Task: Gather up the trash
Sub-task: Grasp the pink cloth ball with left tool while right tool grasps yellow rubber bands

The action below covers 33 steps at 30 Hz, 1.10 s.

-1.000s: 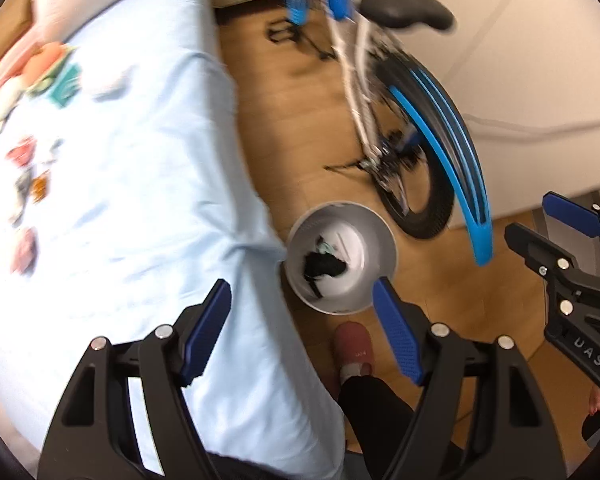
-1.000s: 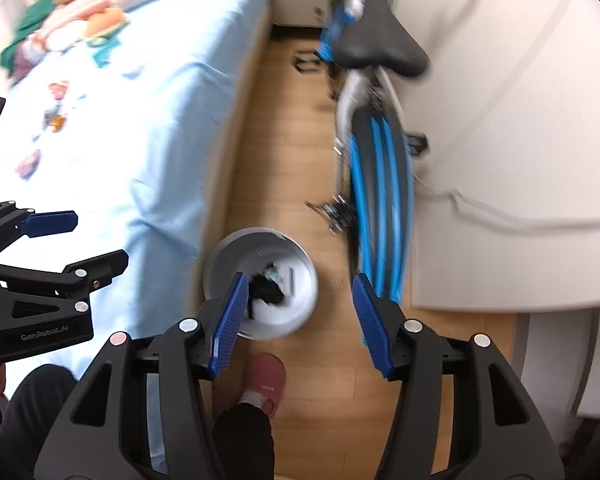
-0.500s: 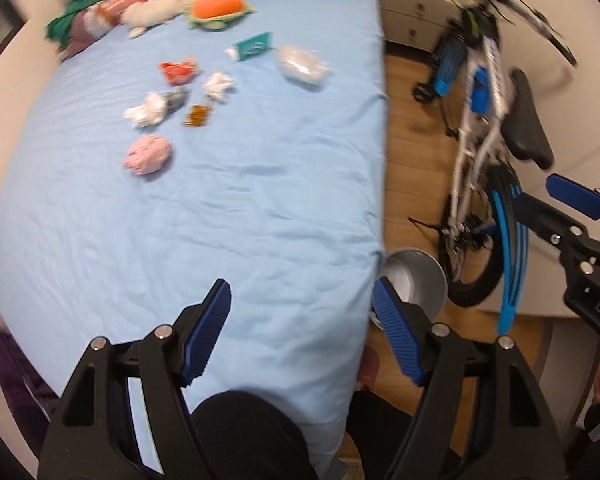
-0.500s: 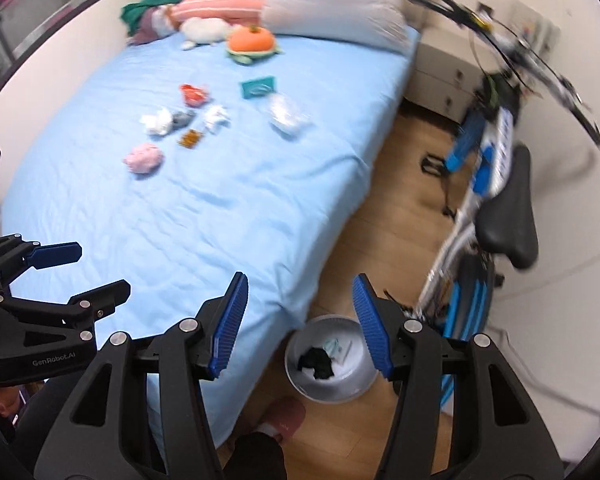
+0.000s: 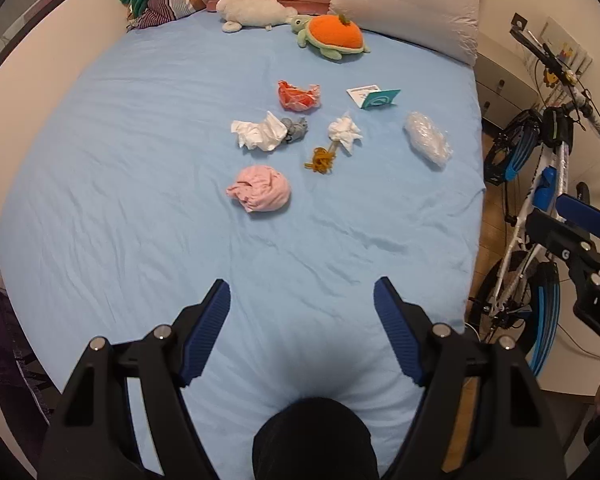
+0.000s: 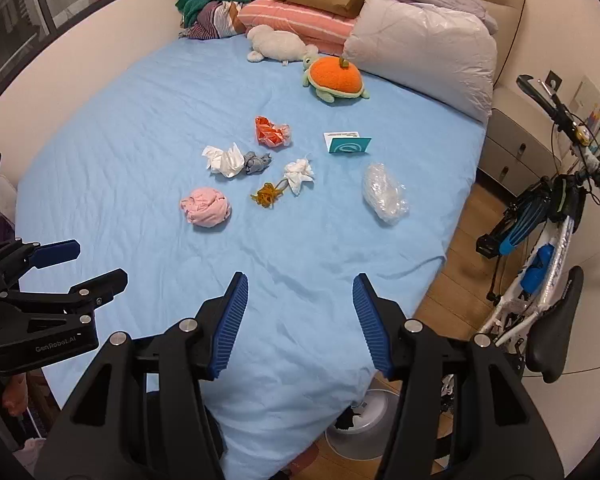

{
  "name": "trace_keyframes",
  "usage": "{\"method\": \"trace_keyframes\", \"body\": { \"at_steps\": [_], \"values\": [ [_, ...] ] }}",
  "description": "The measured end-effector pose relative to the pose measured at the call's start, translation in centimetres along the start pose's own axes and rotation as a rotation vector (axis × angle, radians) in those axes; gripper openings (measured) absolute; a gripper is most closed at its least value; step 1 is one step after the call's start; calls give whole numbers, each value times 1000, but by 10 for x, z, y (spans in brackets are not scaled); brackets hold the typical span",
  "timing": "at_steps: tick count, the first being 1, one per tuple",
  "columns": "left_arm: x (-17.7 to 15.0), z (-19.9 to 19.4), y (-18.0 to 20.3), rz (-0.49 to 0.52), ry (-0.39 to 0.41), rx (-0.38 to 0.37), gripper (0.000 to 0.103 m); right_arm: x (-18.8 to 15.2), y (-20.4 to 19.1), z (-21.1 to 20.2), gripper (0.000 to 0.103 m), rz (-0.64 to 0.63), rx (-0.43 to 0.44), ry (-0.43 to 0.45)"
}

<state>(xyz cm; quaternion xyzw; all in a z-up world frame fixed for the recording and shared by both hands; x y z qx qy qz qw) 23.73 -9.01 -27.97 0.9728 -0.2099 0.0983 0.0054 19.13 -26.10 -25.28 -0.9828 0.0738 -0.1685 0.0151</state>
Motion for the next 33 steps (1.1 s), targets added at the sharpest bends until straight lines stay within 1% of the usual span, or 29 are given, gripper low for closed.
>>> {"method": "trace_keyframes", "body": {
  "at_steps": [3,6,9,14,17,21,29,31,32,33],
  "values": [
    [28,26,-27,3,-17,-12,74,32,-17,33,53,-5,-16,-16],
    [50,55,-45,15,-32,-24,74,57,-27,69,53,-1,-24,-31],
    [68,86,-56,30,-40,-31,74,80,-33,108,53,9,-26,-49],
    [91,133,-63,67,-39,-36,74,106,-39,170,53,13,-16,-60],
    [102,159,-66,82,-39,-36,74,118,-45,203,53,10,-14,-72],
    [113,192,-69,73,-53,-45,74,129,-54,240,53,-8,-17,-81],
    [122,237,-64,77,-74,-59,74,139,-56,302,53,4,-32,-141],
    [122,244,-65,70,-76,-82,74,139,-55,314,53,13,-26,-166],
    [122,247,-65,64,-78,-90,74,138,-55,320,51,17,-19,-180],
    [122,248,-65,62,-77,-95,74,137,-57,325,42,16,-6,-194]
  ]
}}
Point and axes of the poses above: each gripper's, at about its wrist camera, not at the fingertips, and z roughly the way its jaws point, y to its right, x to its top, the point moved 2 cm from there along z, roughly the way its jaws point, and after that the axes turned 9 degrees about -y, right-handed, at the moved point
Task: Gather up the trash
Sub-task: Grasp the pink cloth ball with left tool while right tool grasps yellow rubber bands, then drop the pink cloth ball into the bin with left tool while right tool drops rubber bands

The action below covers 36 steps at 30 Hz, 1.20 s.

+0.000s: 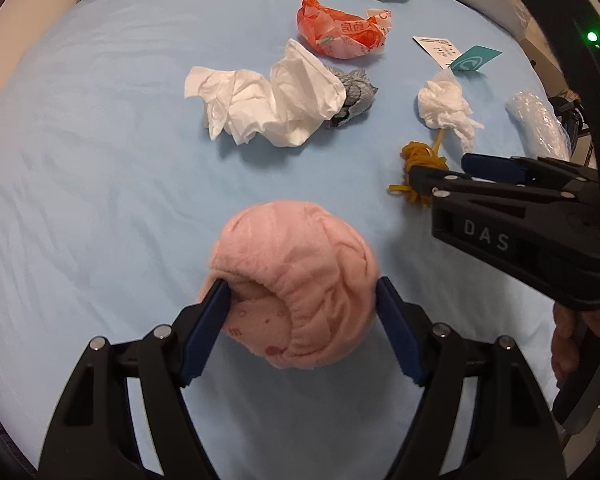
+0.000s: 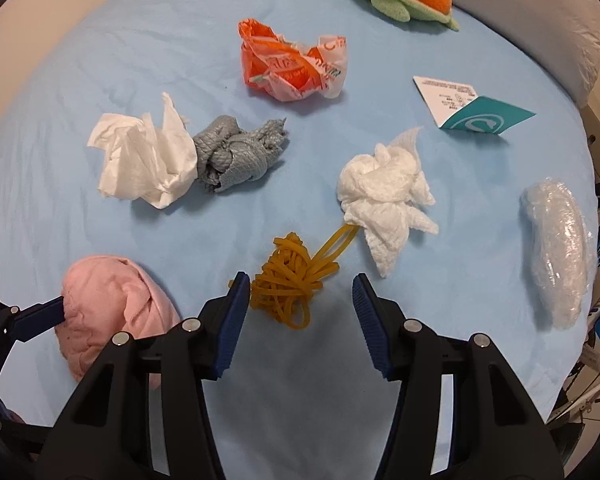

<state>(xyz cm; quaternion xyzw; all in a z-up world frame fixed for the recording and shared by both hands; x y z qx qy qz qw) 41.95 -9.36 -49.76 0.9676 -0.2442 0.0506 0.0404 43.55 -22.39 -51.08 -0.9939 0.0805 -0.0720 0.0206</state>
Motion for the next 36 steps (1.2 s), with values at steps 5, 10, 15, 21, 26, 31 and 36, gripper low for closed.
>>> {"method": "trace_keyframes", "body": {
  "at_steps": [5,10,15,21,26,31,36],
  "values": [
    [-4,-1,2,25,19,-1,61,-7,-11,1,12,-47,13,-10],
    [-10,-11,-2,18,26,-26,36,-15,-13,-21,9,-52,30,33],
    [-17,-28,4,40,44,-13,29,-27,-6,-54,9,-38,33,81],
    [-25,-56,18,72,74,-22,28,-44,19,-94,9,7,38,128],
    [-33,-82,43,116,88,-27,28,-81,42,-129,9,56,33,158],
    [-52,-104,83,207,85,-29,28,-143,81,-161,9,148,12,158],
    [-81,-116,140,316,57,-54,28,-220,129,-183,9,267,-27,123]
  ]
}}
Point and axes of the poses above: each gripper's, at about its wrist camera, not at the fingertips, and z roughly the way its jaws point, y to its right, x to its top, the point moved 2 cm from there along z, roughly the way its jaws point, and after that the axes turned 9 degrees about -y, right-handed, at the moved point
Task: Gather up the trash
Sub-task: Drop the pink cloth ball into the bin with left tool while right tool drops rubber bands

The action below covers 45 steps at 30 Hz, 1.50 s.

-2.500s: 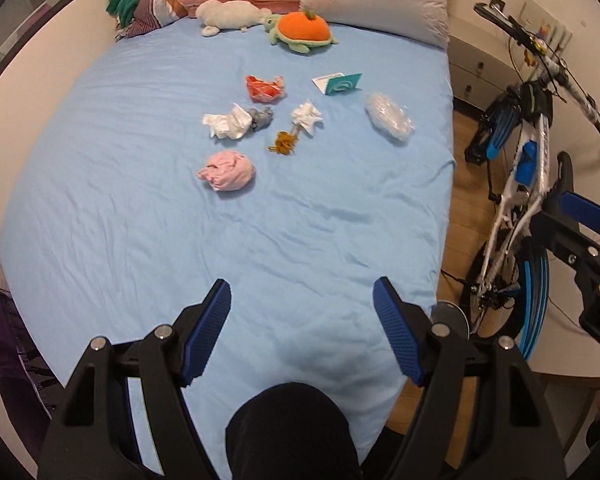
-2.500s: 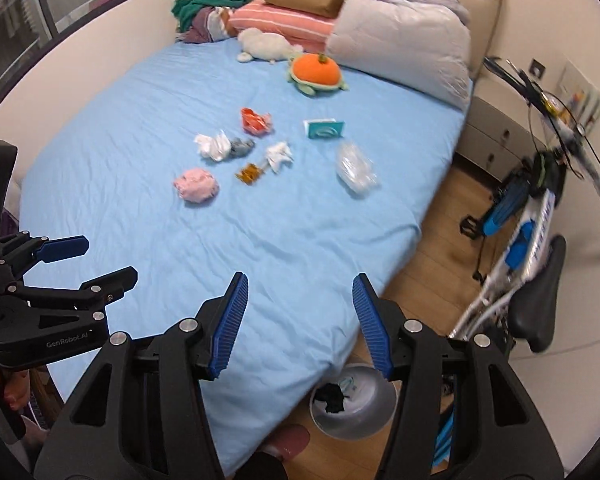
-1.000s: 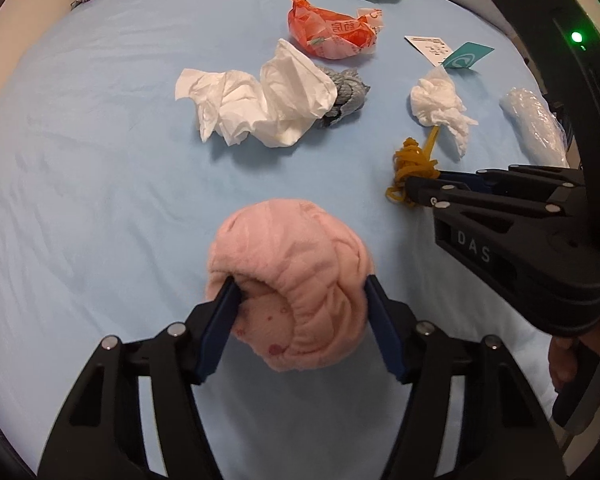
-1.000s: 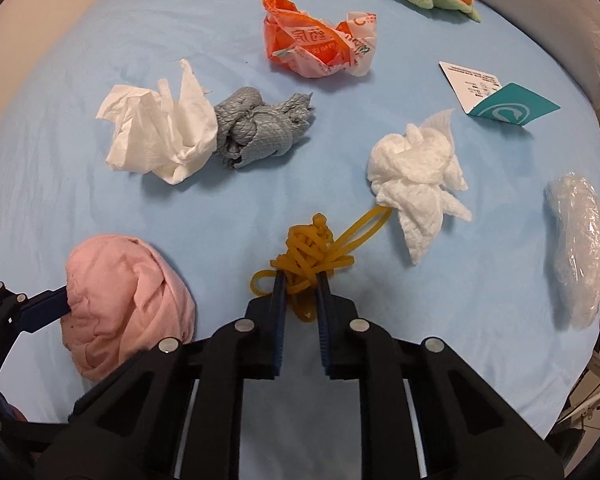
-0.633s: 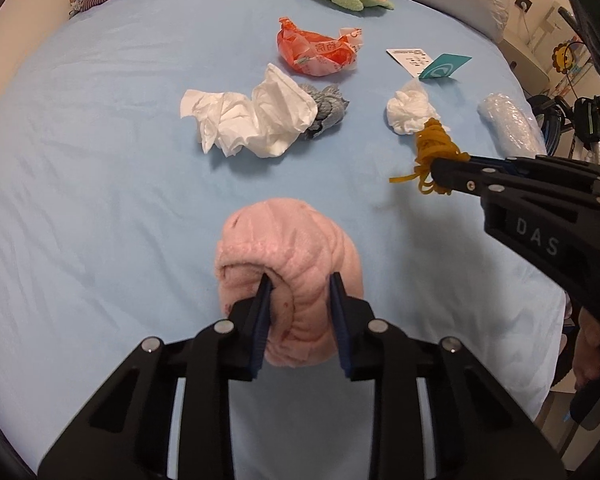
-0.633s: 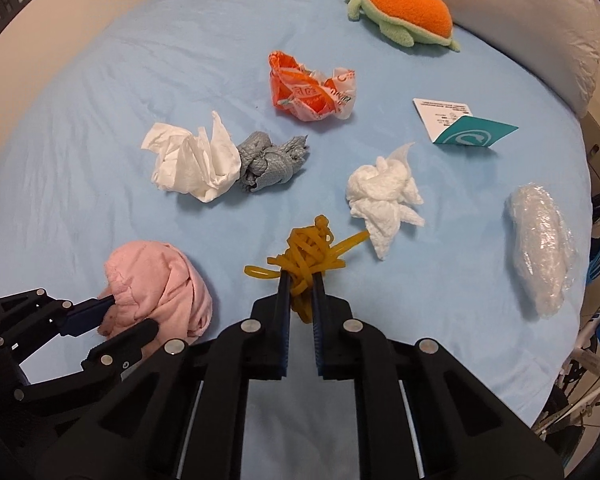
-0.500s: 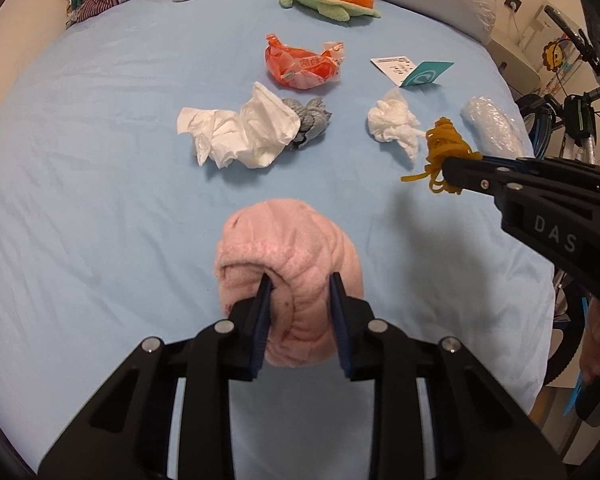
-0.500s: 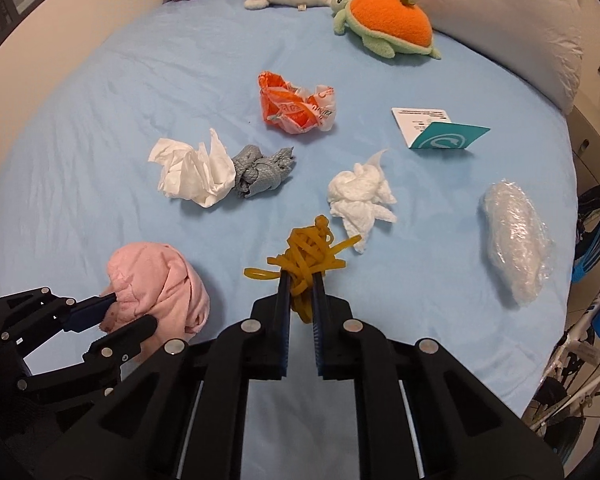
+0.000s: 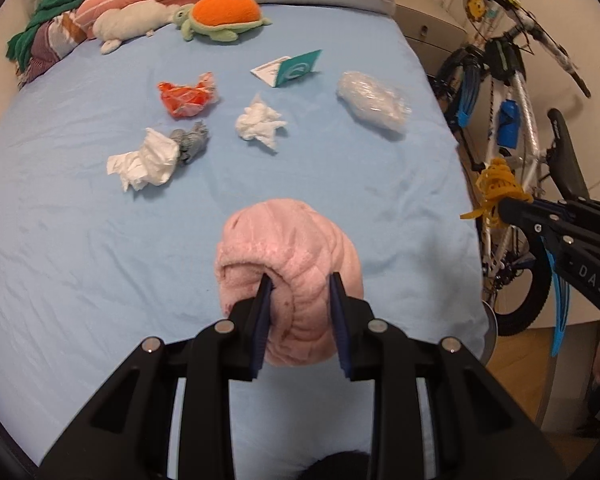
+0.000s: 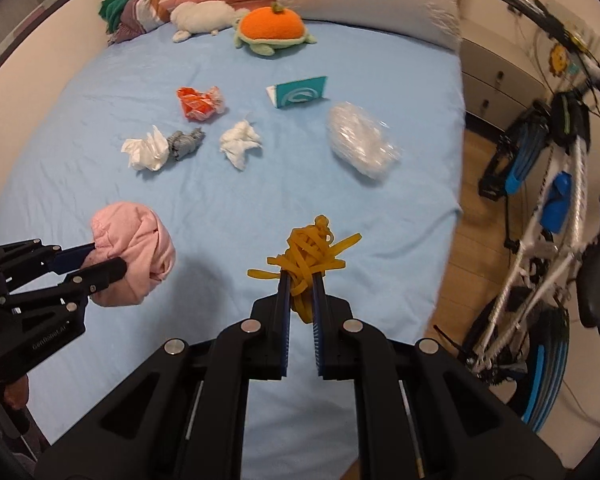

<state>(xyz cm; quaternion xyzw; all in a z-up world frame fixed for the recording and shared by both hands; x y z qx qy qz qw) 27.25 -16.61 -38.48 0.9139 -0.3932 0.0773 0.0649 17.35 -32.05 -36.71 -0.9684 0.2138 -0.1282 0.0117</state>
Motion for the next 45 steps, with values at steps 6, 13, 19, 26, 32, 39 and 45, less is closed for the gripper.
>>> {"method": "trace_keyframes", "body": {
  "at_steps": [6,13,19,26,32,39,45],
  "values": [
    [-14,0,101,180,-45,-77,28,-80,79,-23,9,145,-69,-51],
    [-44,18,220,384,-114,-148,28,-171,157,-35,9,316,-118,-99],
    [-73,47,291,503,-174,-181,29,-228,198,-26,9,429,-120,-118],
    [-87,79,337,568,-220,-221,34,-268,221,-17,9,494,-112,-134],
    [-89,97,359,600,-241,-177,47,-282,229,-14,9,510,-111,-144],
    [-88,94,357,597,-226,-169,62,-279,228,-10,9,506,-89,-138],
    [-82,89,339,567,-225,-159,62,-264,219,0,11,488,-59,-144]
  ]
}}
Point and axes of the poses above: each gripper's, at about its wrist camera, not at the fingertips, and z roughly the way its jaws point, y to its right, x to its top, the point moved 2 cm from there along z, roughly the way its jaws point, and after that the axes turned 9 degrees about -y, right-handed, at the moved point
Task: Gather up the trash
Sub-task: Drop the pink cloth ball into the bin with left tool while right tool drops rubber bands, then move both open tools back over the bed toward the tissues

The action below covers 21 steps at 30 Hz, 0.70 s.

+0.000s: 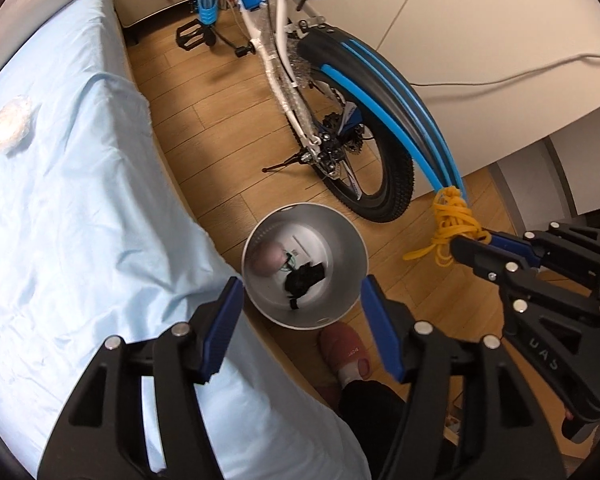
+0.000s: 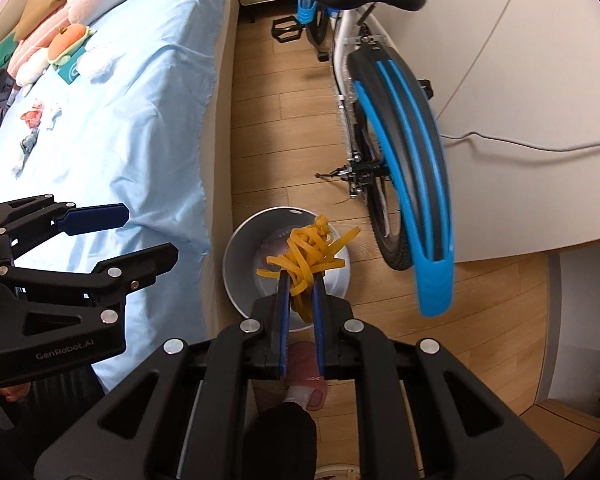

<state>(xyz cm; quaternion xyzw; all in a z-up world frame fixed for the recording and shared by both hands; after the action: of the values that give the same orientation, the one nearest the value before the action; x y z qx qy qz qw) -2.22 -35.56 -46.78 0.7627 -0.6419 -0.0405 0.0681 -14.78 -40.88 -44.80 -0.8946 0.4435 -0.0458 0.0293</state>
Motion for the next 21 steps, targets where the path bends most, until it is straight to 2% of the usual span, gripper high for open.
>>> {"method": "trace_keyframes", "body": {
  "at_steps": [2,3,5,14,21],
  "values": [
    [-3,-2,-7,-12,3,6,62,1,-5,2,13,1,10,-11],
    [-3,-3,-11,-19,3,8,62,1,-7,4,25,3,11,-19],
    [-7,-5,-18,-30,3,17,62,2,-11,6,37,4,8,-24],
    [-24,-18,-56,-103,15,53,62,12,-32,3,38,-33,-17,-32],
    [-43,-38,-108,-233,55,72,62,38,-87,-2,38,-149,-8,-10]
  ]
}}
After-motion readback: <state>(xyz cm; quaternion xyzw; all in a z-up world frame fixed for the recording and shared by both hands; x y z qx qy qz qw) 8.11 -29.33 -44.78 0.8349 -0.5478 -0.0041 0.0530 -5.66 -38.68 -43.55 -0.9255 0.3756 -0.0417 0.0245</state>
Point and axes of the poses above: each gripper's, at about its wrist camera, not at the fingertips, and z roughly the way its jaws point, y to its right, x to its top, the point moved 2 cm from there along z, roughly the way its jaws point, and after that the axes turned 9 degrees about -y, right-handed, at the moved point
